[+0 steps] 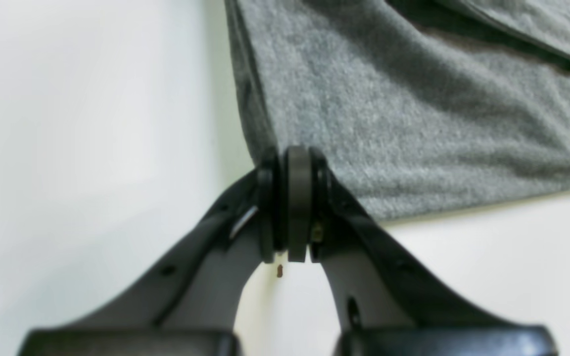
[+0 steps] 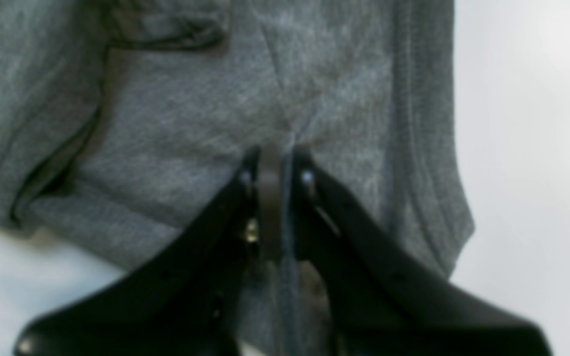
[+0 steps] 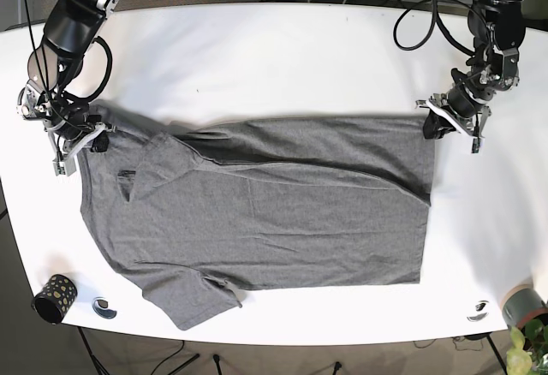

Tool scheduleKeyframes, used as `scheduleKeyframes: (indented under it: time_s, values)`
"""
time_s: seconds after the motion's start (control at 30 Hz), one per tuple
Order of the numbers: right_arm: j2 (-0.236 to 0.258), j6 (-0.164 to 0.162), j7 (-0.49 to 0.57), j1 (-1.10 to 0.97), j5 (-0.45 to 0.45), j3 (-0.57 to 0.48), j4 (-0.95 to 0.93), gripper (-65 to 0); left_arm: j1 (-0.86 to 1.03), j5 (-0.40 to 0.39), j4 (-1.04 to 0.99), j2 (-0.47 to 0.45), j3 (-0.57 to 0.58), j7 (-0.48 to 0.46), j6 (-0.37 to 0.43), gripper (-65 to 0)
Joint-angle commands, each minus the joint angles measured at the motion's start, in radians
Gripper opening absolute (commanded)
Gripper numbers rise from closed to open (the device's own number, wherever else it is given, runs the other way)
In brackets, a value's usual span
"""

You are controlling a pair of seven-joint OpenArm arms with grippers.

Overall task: Fold the T-shirt properly
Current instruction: 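Lower the hem corners with both grippers onto the shirt near the collar, then pull the held hem corners apart with both grippers to smooth the fold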

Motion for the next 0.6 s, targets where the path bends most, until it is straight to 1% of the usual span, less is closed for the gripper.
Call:
scheduleKeyframes:
  time_s: [0.0,0.13,0.2,0.3,0.4,0.5,0.57]
  values:
    - [0.023,0.001,0.013,0.023,0.010,0.004,0.018,-65.0,-0.004,0.001,0.012,-0.016,-0.008,-0.002,0.001,-64.2]
    - [0.033,0.001,0.013,0.024,0.017,0.009,0.036,-65.0,-0.003,0.001,0.012,-0.018,-0.010,-0.002,0.001,-64.2]
    - [0.034,0.001,0.012,0.020,0.013,0.010,0.084,-65.0,-0.001,0.001,0.012,-0.021,-0.010,-0.002,0.001,-64.2]
    - [0.045,0.001,-0.022,0.018,0.011,0.010,0.130,-65.0,-0.001,0.001,0.012,-0.046,-0.010,-0.002,0.001,-64.2]
    - [0.046,0.001,-0.047,0.026,0.013,0.010,0.135,-65.0,-0.001,0.001,0.012,-0.047,-0.010,-0.002,0.001,-64.2]
    - [0.048,0.001,-0.045,0.029,0.011,0.010,0.135,-65.0,0.000,0.001,0.012,-0.049,-0.010,-0.002,0.001,-64.2]
    - [0.048,0.001,-0.045,0.040,0.011,0.010,0.133,-65.0,0.000,0.001,0.012,-0.065,-0.010,-0.002,0.001,-64.2]
